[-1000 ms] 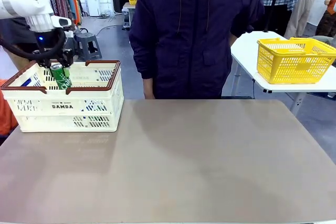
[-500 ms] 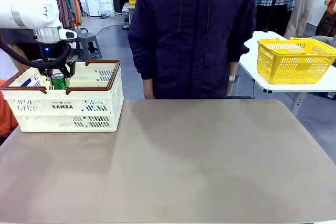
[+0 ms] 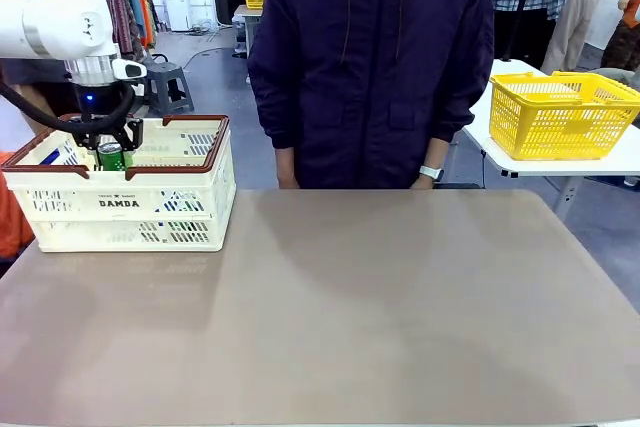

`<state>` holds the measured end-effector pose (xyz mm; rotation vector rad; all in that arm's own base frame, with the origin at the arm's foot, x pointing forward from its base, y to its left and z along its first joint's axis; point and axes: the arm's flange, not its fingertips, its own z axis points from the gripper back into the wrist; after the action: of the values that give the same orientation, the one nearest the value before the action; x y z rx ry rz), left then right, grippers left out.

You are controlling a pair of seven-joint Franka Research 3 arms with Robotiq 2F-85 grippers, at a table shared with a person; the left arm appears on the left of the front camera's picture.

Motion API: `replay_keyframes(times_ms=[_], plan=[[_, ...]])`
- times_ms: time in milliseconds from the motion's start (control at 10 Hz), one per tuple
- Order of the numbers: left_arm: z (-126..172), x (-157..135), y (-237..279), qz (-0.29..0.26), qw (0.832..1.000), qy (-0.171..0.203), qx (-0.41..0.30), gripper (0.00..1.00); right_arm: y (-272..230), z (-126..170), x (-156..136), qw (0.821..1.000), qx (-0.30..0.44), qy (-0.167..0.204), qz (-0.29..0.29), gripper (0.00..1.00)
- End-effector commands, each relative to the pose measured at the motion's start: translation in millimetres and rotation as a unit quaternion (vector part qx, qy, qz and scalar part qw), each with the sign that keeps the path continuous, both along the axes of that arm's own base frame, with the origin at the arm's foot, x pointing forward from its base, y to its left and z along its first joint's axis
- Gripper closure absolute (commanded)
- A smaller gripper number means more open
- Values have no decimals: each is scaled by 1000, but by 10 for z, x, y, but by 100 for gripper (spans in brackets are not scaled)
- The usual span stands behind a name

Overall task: Place the drinks into the Shopping basket.
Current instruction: Pick up one drink and place it into the Shopping basket.

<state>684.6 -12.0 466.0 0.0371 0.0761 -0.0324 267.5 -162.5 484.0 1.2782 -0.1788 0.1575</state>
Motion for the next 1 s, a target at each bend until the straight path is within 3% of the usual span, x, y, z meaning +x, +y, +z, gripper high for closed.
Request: replay_keyframes(times_ms=[0, 600, 800, 900], plan=[[52, -93, 35, 17, 1000, -11, 19, 0, 12, 61, 3, 1000, 10, 3, -4, 0], [288, -158, -53, 10, 999, -28, 25, 0, 12, 61, 3, 1000, 10, 3, -4, 0], [617, -405, -83, 1, 999, -32, -36, 0, 12, 61, 3, 1000, 10, 3, -4, 0], [935, -691, -76, 9, 995, -25, -92, 0, 12, 61, 3, 1000, 10, 3, -4, 0]])
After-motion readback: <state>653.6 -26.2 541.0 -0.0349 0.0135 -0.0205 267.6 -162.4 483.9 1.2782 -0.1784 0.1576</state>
